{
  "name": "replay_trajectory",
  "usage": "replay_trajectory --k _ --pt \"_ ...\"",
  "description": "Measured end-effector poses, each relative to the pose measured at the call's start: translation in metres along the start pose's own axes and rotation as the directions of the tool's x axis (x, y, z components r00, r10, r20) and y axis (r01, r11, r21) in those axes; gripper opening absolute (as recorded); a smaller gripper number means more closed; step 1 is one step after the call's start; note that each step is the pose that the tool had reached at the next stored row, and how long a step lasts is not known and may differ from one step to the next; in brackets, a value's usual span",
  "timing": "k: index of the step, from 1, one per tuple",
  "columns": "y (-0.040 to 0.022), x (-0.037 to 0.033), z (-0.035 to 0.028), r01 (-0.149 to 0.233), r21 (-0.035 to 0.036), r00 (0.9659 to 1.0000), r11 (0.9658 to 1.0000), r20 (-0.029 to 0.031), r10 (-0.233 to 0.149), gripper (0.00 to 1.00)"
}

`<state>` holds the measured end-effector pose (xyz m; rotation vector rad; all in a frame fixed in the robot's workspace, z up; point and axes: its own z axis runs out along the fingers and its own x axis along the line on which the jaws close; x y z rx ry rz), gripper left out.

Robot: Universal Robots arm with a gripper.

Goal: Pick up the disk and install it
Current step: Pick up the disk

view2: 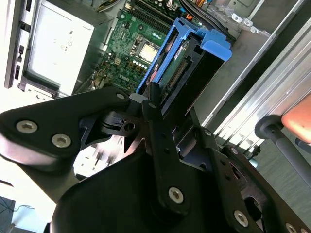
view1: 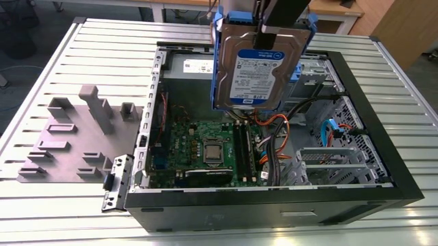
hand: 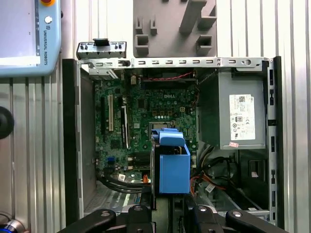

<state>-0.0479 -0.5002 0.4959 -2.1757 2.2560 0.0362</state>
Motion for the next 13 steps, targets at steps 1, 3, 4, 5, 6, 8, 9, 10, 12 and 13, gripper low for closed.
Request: replay_trajectory --k 1,3,4,5,6,8,9,10,12,13 --pt "-0.0001 0.0011 -0.0001 0.000 0.0000 1.0000 1.0000 -0.0003 0.000 0.35" --pt "-0.0001 0.0036 -0.0001 0.000 0.0000 1.0000 1.0000 -0.0007 0.000 0.35" --pt "-0.0002 0.0048 -0.0001 0.000 0.0001 1.0000 1.0000 -0.0009 0.000 0.35" --pt "-0.0002 0.0059 -0.0001 0.000 0.0000 1.0000 1.0000 -0.0013 0.000 0.35" --pt "-0.0003 0.0070 -0.0002 0.000 0.0001 1.0000 1.0000 -0.0016 0.000 0.35" --pt "-0.0004 0.0096 -0.0002 0.000 0.0001 1.0000 1.0000 -0.0024 0.000 0.35" --pt "-0.0004 0.0108 -0.0003 0.000 0.0001 1.0000 1.0000 -0.0027 0.000 0.35" --pt "-0.0004 0.0120 -0.0003 0.000 0.0000 1.0000 1.0000 -0.0031 0.000 0.35" --pt "-0.0005 0.0144 -0.0003 0.000 0.0001 1.0000 1.0000 -0.0037 0.000 0.35" --pt "-0.0006 0.0156 -0.0003 0.000 0.0001 1.0000 1.0000 -0.0040 0.000 0.35"
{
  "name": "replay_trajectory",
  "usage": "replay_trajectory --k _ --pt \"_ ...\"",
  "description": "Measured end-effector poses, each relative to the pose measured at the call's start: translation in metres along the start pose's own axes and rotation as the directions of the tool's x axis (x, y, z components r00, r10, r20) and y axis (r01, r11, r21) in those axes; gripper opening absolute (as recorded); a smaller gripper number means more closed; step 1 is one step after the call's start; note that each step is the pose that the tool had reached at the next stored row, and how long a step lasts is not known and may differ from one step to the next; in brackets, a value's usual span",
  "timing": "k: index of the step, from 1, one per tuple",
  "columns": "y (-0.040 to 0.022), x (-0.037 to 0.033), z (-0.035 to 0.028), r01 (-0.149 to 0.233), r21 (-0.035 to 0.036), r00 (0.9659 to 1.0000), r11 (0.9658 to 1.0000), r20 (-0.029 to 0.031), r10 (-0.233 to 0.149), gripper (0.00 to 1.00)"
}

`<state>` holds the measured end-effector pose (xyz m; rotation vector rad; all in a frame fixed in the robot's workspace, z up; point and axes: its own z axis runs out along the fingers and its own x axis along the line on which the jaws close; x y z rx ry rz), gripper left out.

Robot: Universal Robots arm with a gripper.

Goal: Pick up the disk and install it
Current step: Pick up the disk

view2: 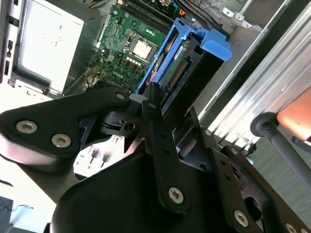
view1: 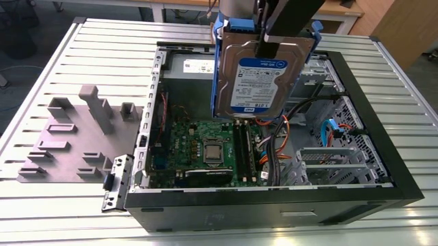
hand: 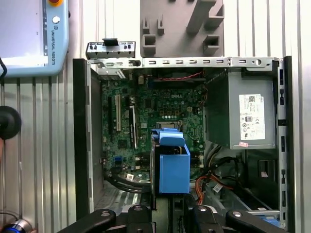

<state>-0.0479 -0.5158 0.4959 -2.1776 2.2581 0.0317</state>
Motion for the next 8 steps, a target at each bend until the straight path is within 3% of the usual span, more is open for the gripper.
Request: replay_trajectory --k 8 --pt "-0.0002 0.0051 -0.0001 0.000 0.0001 1.0000 1.0000 -0.0012 0.000 0.35"
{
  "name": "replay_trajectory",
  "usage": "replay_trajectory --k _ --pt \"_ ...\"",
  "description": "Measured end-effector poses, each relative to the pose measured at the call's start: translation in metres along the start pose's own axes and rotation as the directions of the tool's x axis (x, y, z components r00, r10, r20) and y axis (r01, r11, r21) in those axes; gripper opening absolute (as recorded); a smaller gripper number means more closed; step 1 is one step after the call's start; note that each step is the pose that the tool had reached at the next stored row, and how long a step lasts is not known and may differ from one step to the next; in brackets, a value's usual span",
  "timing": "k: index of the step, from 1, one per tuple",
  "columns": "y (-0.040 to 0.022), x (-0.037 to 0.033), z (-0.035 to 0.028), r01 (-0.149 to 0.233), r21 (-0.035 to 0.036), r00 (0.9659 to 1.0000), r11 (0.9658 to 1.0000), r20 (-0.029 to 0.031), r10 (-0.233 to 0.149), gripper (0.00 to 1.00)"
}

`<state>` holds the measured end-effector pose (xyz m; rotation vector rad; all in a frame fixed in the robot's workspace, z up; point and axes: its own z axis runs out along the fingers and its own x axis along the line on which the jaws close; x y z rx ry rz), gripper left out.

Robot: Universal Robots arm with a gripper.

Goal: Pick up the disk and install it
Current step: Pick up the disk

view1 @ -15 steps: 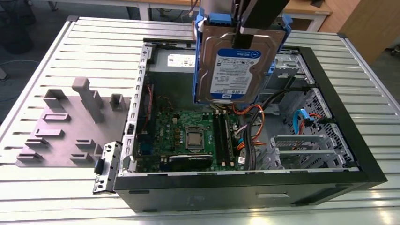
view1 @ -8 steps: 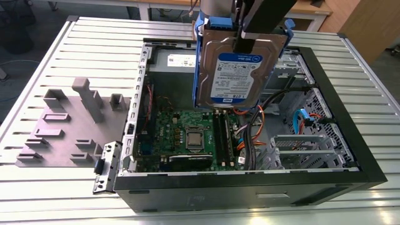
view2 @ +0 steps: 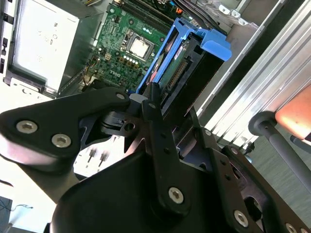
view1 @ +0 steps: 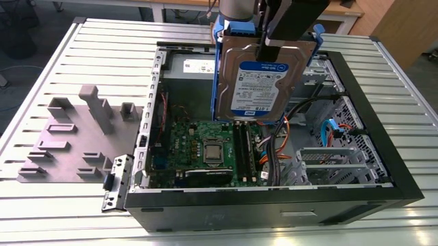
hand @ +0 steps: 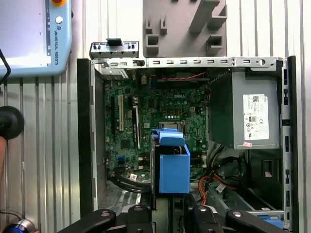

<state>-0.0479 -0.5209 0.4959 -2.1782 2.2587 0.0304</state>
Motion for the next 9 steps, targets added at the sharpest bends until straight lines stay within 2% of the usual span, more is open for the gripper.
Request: replay_trajectory --k 9 --pt "0.0000 0.0009 0.0010 0.000 0.0001 1.0000 1.0000 0.0002 0.000 0.35"
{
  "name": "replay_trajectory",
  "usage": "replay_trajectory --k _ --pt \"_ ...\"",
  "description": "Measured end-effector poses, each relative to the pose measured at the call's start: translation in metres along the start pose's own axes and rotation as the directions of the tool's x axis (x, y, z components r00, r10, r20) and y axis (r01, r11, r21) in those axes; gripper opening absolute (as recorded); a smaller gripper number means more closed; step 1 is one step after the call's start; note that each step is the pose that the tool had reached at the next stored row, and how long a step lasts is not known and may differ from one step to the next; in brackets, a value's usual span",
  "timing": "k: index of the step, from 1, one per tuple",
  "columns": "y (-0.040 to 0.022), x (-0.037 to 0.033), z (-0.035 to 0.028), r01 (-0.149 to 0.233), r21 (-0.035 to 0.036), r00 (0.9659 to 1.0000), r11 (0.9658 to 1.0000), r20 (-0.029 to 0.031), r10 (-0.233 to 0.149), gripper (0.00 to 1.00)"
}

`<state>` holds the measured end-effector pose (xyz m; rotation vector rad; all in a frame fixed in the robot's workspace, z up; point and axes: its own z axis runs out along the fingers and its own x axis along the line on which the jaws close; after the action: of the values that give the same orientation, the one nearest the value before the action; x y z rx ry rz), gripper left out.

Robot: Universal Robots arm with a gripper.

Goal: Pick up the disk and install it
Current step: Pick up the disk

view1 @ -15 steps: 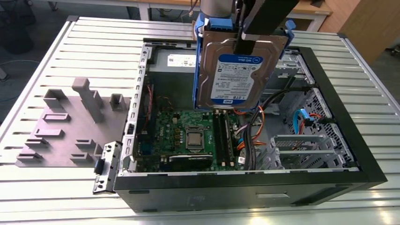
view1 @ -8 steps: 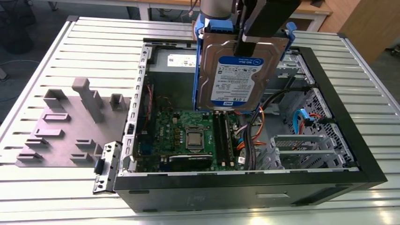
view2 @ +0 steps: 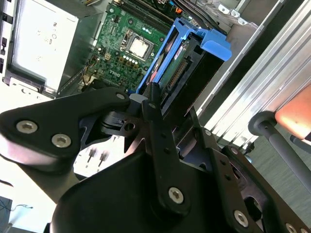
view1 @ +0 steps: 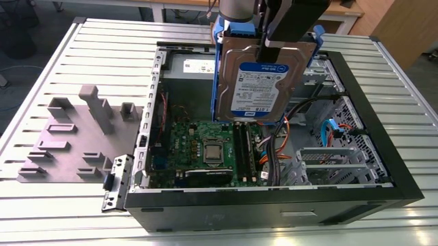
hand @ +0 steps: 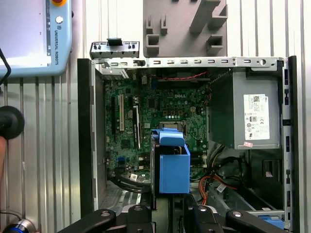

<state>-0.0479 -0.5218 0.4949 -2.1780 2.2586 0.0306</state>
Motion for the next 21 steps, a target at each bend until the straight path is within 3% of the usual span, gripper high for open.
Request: replay_trajectory --k 10,21 --pt "0.0000 0.0003 0.0019 0.000 -0.0001 1.0000 1.0000 -0.0003 0.000 0.35" --pt "-0.0005 0.0134 0.0017 0.000 0.0000 1.0000 1.0000 -0.0002 0.000 0.35"
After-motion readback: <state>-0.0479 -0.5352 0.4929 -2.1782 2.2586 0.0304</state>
